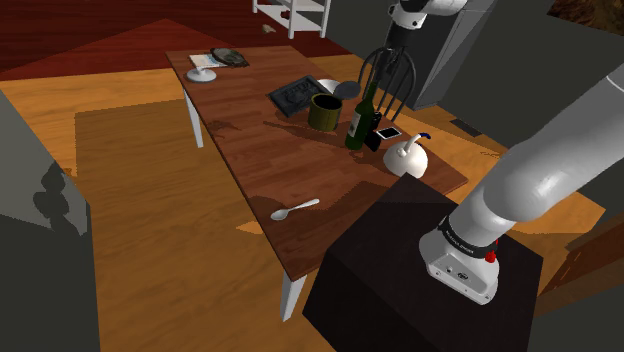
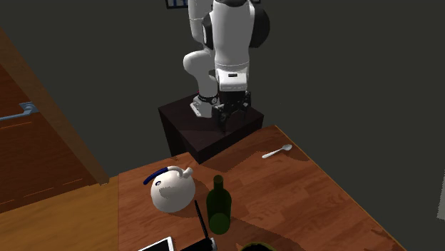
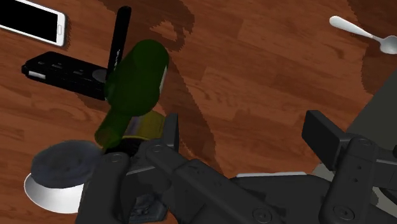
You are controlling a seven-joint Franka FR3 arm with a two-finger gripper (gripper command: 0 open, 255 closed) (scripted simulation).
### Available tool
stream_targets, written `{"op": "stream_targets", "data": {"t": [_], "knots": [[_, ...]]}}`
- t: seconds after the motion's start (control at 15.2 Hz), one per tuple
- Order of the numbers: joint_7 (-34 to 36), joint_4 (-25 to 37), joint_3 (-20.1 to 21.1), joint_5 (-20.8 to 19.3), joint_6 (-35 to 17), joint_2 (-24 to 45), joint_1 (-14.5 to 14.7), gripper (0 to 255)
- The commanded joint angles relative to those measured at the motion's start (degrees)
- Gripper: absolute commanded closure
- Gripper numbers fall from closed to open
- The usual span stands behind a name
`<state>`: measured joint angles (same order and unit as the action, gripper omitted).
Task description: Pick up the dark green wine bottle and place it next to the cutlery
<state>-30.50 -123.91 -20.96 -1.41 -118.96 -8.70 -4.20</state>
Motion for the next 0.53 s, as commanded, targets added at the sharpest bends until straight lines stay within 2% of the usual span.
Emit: {"op": "stream_targets", "data": {"t": [0.0,0.46], "knots": [[-2.78,2.30,-1.31,1.12,-1.56,4.16,-0.44,0],[-11.85,13.88,-3.50,6.98,-4.00,19.65,-3.55,0]]}}
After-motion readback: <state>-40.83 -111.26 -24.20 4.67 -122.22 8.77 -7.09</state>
